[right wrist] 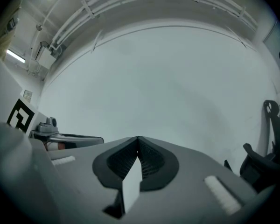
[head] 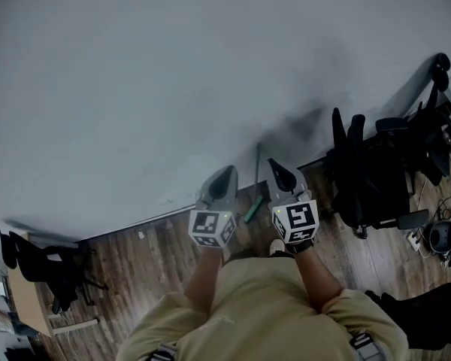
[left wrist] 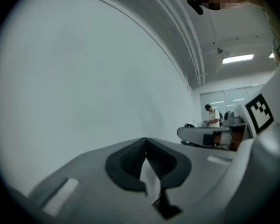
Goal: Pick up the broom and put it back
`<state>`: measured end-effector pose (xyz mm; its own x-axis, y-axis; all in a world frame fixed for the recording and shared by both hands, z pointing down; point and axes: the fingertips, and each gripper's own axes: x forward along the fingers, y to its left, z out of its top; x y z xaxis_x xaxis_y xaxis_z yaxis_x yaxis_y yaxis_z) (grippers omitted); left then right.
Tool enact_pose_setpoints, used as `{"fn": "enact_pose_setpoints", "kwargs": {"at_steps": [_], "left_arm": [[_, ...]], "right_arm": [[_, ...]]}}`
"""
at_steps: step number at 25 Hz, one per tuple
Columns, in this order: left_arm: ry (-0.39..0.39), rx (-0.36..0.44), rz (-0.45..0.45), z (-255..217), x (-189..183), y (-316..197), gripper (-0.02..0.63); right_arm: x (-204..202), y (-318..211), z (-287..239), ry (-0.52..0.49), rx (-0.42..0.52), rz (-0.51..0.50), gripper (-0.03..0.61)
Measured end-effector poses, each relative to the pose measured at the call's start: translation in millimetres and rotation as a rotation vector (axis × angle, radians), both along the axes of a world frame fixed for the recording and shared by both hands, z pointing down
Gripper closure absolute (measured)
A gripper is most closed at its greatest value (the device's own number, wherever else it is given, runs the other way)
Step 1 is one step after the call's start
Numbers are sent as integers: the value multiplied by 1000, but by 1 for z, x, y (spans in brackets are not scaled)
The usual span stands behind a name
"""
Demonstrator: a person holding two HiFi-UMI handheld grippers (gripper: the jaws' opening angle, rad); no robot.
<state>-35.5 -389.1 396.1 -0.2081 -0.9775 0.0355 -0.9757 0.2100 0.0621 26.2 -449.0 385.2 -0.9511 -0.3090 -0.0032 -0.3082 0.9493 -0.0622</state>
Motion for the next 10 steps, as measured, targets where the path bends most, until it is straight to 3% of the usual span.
{"fn": "enact_pose_setpoints", "kwargs": {"at_steps": [6, 10], "left_arm": [[12, 40, 98, 1, 26, 14, 612], [-39, 40, 65, 27, 3, 47, 612]], "right_arm": [[29, 21, 1, 41, 24, 90, 574], [27, 46, 39, 73, 3, 111, 574]]}}
